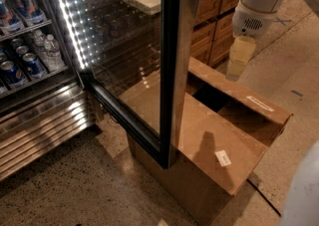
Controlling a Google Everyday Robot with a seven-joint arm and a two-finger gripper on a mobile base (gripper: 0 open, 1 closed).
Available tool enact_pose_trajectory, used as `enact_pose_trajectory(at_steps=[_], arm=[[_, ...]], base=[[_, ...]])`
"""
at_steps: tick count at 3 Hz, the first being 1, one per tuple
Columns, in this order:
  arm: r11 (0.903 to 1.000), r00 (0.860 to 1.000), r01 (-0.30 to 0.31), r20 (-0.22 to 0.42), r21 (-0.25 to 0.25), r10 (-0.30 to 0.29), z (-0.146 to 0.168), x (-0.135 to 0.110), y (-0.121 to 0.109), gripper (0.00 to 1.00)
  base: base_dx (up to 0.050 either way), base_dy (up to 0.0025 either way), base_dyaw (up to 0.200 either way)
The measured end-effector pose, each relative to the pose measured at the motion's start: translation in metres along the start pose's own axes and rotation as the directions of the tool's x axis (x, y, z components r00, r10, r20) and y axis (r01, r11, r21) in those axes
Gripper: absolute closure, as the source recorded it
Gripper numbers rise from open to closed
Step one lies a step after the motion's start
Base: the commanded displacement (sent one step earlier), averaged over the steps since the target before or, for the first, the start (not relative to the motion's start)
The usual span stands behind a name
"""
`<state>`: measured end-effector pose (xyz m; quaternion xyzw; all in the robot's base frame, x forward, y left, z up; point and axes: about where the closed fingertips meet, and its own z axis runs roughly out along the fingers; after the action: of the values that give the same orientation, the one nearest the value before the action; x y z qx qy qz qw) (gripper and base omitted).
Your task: Close right fridge door
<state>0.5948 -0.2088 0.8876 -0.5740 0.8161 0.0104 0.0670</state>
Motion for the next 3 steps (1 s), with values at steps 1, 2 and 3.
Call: enact_pose_trajectory(at_steps=[1,2,3], arm=[[0.998,0.999,-0.003,0.041,0.062,0.001,-0.0129,-0.0097,-0.0164,0.0],[0.998,0.999,-0.003,0.041,0.063,0.001,-0.0128,-0.0098,-0.0164,0.0],[0.998,0.999,-0.003,0.041,0.063,0.001,-0.0128,-0.0099,-0.0165,0.0]], base=[[0.0,0.0,0.0],[0.0,0.0,0.198],[0.0,0.00003,0.186]])
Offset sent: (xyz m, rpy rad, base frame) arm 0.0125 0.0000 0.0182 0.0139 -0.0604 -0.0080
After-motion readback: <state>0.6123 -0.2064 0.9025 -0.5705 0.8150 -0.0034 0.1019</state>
